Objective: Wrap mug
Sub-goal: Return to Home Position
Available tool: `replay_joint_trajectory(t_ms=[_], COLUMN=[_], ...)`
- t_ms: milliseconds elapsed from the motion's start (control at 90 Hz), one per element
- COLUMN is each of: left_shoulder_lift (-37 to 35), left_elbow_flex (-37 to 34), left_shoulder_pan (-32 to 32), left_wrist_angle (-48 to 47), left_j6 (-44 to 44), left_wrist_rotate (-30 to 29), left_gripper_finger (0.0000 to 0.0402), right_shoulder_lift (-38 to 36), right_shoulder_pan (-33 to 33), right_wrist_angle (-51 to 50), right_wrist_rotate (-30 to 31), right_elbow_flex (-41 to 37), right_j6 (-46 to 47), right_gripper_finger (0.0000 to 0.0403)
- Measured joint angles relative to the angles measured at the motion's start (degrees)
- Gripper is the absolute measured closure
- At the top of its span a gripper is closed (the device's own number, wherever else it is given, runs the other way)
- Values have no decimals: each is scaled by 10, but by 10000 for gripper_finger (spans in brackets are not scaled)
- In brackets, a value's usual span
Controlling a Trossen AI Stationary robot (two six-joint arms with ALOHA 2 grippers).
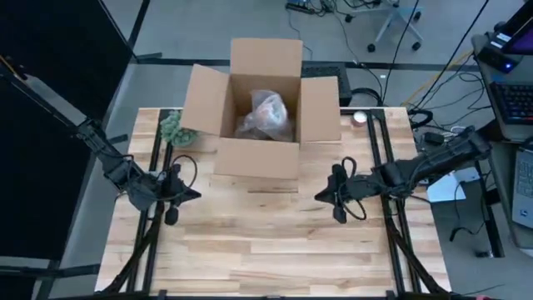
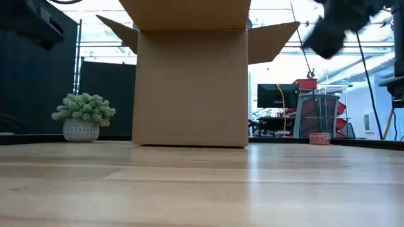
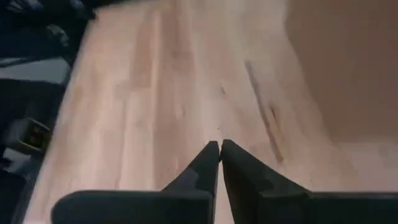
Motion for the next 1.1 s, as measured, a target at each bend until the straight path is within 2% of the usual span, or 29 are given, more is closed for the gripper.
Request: replay_joint_trajectory(t_ms=[122,278,400,533,656,844,1100], left_shoulder_lift=[7,4,-20,-58,-95,-130,-135], left_elbow_flex=[-7,-46,-97,-139,-147,-147,-147], left_shoulder_pan=[0,16,41,83,122,178,231], left_wrist_angle=[44,138,196,232,240,238,237], left_j6=[58,111,124,133,152,182,184], left_wrist_rotate=[-6,-6,37,85,136,194,272], left_gripper_finger=[398,398,398,398,398,398,398], right_shoulder_lift=[-2,-2,-8,-37,-89,-186,-359], right_shoulder_pan=[0,-40,-88,-125,-138,-152,-167], right_wrist_angle=[135,359,517,600,586,481,332], right_wrist_rotate=[-1,-30,-52,-51,-48,-48,-49], right_elbow_flex=[-75,-185,-266,-318,-328,-329,-329], right_j6=[-46,-92,-103,-115,-124,-128,-152], right_gripper_finger=[395,395,395,394,394,394,394])
